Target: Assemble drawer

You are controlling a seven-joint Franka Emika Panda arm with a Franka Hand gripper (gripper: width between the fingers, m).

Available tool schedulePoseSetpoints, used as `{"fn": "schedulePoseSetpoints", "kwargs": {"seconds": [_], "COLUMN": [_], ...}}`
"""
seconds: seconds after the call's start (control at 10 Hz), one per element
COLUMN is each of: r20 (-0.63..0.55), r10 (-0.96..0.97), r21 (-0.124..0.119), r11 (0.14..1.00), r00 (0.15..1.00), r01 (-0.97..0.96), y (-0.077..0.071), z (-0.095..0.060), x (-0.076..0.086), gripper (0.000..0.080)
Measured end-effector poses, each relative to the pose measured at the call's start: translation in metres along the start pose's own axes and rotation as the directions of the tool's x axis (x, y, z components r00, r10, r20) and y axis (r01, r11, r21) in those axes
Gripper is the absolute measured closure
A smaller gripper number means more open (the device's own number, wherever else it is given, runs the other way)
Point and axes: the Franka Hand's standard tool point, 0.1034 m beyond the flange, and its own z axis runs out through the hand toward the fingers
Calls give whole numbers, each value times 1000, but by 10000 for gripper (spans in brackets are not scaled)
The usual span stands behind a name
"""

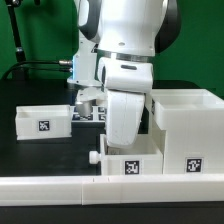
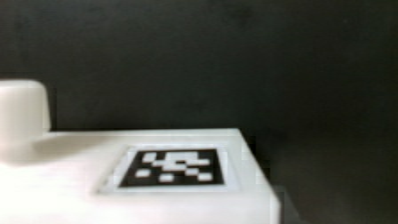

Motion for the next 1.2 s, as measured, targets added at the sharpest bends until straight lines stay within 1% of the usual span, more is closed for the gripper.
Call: {"fn": "schedulePoseSetpoints", "kwargs": {"seconds": [0.2, 0.3, 0.4, 0.5, 0.6, 1.0, 1.1, 1.2], "r20": [0, 7, 21, 33, 38, 39, 41, 43], "r10": [0, -19, -25, -31, -26, -26, -34, -47], "r21": [0, 7, 23, 44, 53, 55, 64, 67], "r11": [1000, 1000, 999, 999, 998, 998, 997, 997], "r00": [1000, 1000, 999, 999, 999, 999, 999, 998], "r01": [0, 18, 25, 29, 24, 24, 31, 44], "y": [0, -1, -1, 0, 1, 0, -1, -1], "z": [0, 0, -1, -1, -1, -1, -1, -2], "x": [0, 3, 3, 3, 0, 0, 2, 6], "gripper": [756, 755, 755, 755, 755, 755, 755, 755]}}
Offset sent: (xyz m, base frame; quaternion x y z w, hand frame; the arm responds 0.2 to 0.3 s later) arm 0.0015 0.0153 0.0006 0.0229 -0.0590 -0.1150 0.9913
